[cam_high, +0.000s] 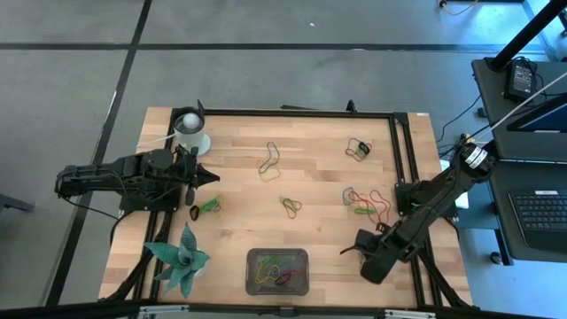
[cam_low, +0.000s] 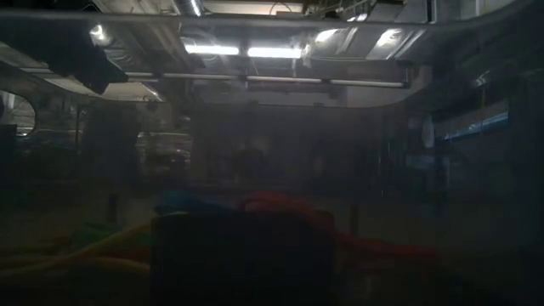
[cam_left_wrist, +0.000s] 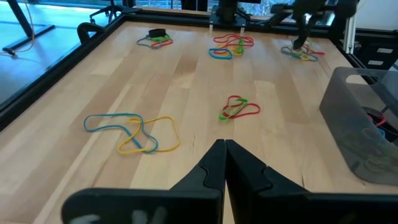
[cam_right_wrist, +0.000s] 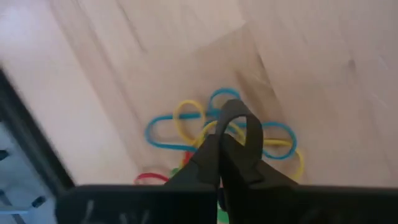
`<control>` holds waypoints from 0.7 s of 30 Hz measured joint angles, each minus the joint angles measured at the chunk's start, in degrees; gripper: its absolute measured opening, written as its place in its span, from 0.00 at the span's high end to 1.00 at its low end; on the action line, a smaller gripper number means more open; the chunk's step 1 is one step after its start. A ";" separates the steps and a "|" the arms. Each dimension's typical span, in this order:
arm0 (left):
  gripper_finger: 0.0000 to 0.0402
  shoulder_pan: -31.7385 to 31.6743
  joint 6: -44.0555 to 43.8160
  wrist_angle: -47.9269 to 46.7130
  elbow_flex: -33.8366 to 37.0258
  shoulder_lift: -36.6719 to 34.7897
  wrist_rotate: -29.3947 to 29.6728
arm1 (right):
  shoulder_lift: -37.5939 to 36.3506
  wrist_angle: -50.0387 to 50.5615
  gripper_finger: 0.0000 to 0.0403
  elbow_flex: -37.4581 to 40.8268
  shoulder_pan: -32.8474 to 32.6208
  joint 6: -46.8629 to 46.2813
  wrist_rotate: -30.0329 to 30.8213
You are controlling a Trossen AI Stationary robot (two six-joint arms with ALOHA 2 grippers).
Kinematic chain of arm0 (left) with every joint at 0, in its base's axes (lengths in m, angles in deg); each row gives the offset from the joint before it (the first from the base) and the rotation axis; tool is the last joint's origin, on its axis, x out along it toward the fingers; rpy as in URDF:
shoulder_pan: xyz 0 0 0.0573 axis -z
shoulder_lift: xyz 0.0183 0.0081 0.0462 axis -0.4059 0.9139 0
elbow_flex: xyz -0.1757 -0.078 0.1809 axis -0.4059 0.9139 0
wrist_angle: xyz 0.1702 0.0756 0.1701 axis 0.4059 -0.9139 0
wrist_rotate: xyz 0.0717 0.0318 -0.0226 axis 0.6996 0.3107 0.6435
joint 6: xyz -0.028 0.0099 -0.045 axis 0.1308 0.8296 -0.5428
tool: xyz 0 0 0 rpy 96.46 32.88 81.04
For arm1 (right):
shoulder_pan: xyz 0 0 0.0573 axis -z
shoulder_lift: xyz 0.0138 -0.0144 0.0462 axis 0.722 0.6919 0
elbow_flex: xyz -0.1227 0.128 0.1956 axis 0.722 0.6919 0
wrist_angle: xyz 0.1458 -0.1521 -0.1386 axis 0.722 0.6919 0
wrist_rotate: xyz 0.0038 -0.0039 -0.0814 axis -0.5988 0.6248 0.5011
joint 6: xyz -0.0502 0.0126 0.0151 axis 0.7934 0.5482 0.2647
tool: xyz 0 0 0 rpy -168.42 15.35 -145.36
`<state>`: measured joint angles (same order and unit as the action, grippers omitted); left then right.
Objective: Pick and place rubber bands into bin
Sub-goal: Put the black rubber band into the black bin
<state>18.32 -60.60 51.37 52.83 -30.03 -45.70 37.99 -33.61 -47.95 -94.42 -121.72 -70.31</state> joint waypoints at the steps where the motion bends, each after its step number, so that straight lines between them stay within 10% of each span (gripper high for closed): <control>1: 0.99 0.00 0.27 0.01 0.00 0.00 -0.01 | 0.00 1.63 0.99 -1.26 0.00 -0.02 0.48; 21: 0.99 0.00 0.41 0.03 0.00 0.00 -1.92 | -0.09 25.40 1.00 -23.67 0.02 -7.18 29.19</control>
<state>18.32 -60.20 51.41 52.83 -30.03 -47.62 37.90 -8.20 -71.62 -94.40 -128.90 -41.12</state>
